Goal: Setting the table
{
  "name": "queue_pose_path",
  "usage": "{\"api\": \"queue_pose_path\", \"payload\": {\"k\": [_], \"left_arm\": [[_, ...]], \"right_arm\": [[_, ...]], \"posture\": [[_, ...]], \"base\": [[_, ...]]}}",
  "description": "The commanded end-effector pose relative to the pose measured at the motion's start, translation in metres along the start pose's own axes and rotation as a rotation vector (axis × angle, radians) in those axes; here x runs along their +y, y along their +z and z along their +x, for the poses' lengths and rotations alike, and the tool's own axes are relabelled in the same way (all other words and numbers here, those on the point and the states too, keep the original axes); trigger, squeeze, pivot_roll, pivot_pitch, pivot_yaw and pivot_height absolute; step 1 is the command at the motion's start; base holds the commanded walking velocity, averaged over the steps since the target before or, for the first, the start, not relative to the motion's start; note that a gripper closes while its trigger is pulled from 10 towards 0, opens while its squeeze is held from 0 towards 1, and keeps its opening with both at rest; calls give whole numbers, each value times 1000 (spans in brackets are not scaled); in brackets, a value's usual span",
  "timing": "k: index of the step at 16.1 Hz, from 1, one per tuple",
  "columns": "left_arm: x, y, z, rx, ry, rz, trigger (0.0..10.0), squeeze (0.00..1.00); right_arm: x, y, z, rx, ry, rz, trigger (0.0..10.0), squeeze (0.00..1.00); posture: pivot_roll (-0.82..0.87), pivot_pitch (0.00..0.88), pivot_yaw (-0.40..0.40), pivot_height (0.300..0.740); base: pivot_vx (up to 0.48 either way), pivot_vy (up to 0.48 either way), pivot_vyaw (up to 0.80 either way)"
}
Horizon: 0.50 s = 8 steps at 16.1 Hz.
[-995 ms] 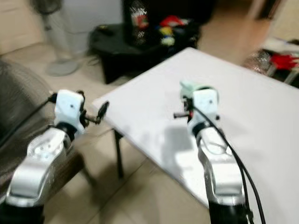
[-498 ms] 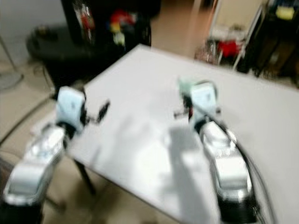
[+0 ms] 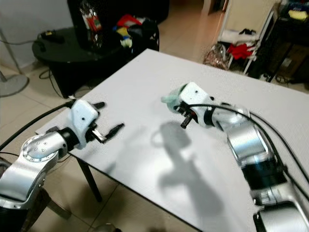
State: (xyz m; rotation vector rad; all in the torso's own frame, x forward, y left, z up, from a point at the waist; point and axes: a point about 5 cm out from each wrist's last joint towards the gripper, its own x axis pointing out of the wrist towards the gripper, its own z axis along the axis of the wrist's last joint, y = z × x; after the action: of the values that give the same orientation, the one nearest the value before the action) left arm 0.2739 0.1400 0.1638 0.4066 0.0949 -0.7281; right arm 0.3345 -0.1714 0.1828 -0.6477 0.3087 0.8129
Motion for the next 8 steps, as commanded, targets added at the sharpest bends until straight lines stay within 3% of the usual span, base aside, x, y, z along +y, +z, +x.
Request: {"api": "queue_pose_path", "payload": {"k": [1,4,8], "left_arm": [[-4,2,3,15,-93,10,10000,0],[-5,2,6,47,-173,11,10000,0],[-11,-1,1,77,-223,0,10000,0]], "right_arm": [[-9,1,-1,44,71,-85,10000,0],[-21,3,6,101,167,-155,10000,0],[-26,8,19,112,221,-210,10000,0]], "posture": [[48,0,9,740],[50,0,-5,740],[65,0,-22,740]], "base": [[0,0,0],[0,0,0],[0,0,0]]}}
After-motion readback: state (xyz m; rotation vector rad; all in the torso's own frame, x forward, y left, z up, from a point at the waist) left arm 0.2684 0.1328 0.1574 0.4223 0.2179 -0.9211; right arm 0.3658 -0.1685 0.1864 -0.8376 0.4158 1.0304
